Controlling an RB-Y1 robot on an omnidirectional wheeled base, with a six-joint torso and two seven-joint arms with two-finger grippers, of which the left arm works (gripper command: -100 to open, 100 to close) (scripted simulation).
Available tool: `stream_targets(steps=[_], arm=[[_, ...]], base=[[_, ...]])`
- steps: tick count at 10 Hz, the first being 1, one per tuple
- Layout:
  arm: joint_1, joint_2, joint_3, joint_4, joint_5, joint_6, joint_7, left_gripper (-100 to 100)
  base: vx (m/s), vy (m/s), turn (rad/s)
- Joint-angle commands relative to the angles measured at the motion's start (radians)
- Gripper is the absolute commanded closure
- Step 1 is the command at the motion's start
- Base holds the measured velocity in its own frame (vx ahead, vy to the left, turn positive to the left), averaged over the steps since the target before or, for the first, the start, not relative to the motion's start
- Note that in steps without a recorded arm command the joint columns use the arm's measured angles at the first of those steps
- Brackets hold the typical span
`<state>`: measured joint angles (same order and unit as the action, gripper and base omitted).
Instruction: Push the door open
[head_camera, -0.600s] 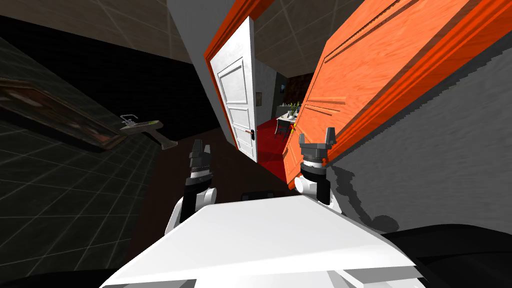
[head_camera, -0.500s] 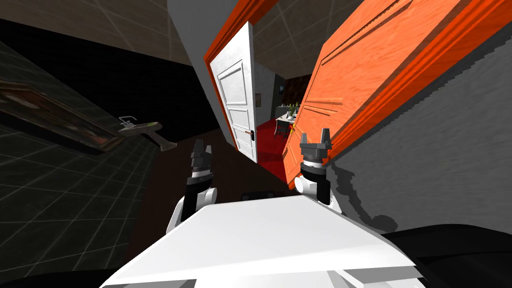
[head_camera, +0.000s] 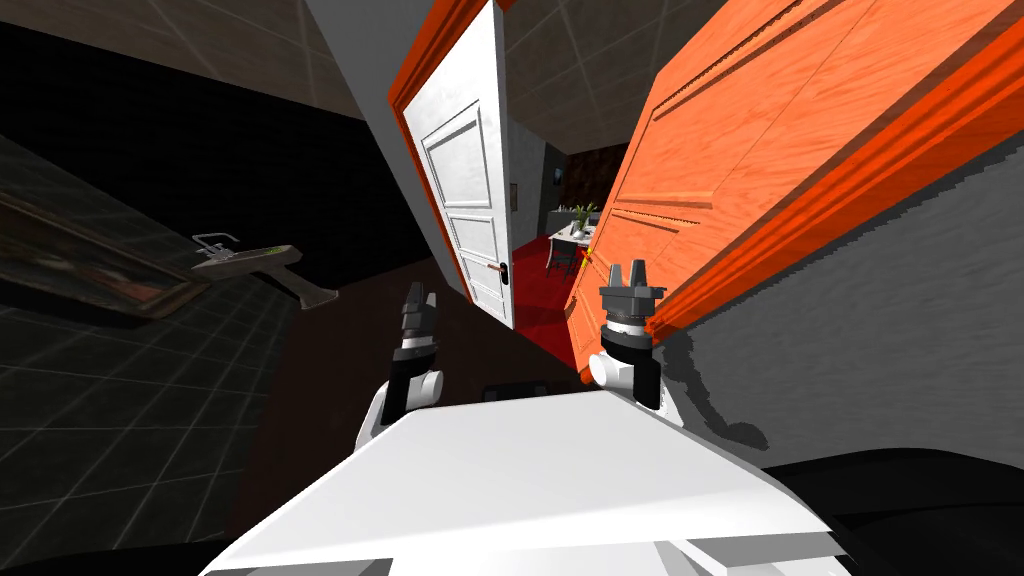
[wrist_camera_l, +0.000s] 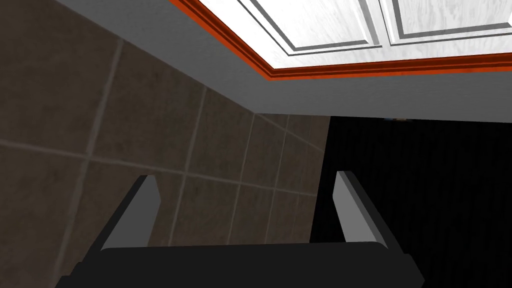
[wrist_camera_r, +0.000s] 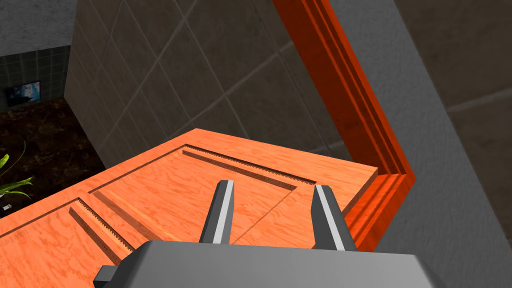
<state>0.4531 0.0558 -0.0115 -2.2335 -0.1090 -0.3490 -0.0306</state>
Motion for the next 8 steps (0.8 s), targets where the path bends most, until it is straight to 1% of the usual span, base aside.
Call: stream_targets(steps=[1,2,3,5,8], arm=[[-0.013,0.006,-0.008,0.03,0.005,0.0,0.007,-100],[-0.03,0.011,-0.022,0.065,0.008,0.004,0.013,-100],[-0.04,0.013,-0.03,0.085,0.01,0.006,0.016,-100],[-0.06,0.018,-0.045,0.125,0.014,0.009,0.023,-100],[-0.093,0.024,-0.071,0.191,0.02,0.016,0.034,-100]], base=[[0.1,0.051,-0.064],[0.112,0.072,-0.135],[0.124,0.083,-0.124],[0.115,0.089,-0.069],[0.078,0.084,-0.1]])
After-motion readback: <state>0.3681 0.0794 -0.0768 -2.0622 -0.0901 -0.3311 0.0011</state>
